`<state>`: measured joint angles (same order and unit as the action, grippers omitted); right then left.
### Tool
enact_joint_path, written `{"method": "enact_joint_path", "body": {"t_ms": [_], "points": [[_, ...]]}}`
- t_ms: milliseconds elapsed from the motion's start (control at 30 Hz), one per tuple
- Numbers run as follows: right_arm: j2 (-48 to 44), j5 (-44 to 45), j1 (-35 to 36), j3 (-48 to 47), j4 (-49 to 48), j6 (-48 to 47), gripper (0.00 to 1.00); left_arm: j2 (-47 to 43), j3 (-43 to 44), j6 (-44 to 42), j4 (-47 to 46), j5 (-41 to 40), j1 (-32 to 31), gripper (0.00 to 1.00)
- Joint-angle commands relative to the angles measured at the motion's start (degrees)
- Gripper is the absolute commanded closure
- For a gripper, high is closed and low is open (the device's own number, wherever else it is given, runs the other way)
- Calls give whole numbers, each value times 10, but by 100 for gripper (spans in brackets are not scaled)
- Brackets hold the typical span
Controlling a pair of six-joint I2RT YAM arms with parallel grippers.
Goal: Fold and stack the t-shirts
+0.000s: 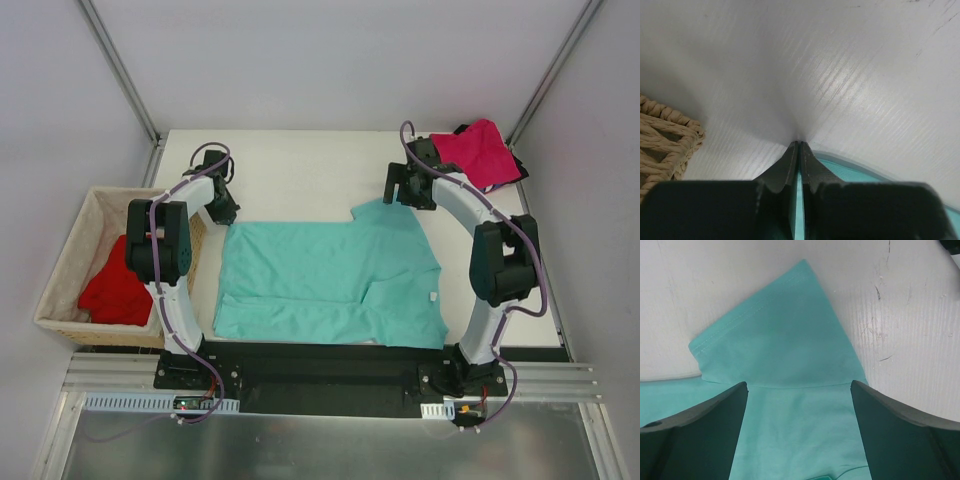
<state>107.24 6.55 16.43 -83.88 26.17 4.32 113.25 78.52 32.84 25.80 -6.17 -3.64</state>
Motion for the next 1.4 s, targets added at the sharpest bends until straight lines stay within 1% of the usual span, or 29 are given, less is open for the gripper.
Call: {"method": "enact_joint_path", "body": {"t_ms": [0,167,400,600,800,1000,1133,1367], "points": [[2,-8,-1,1,-8,5,12,-11,-22,9,26,20,-4,100],[23,-3,-1,-13,-11,8,12,-11,-19,6,26,20,-8,100],[74,22,-2,-64,-17,23,14,-15,-17,4,26,20,-8,100],[105,38,-7,-100,-41,19,15,-17,-17,3,26,22,-9,100],[109,39,-15,-104,-82,18,15,-15,-17,3,27,20,-12,100],[128,22,-31,-120,-107,31,15,-18,-16,3,27,18,-13,100],[164,-2,-44,-166,-73,56,16,-20,-17,5,27,14,-13,100],[196,-28,-53,-195,-64,82,16,-22,-15,6,26,12,-13,100]]}}
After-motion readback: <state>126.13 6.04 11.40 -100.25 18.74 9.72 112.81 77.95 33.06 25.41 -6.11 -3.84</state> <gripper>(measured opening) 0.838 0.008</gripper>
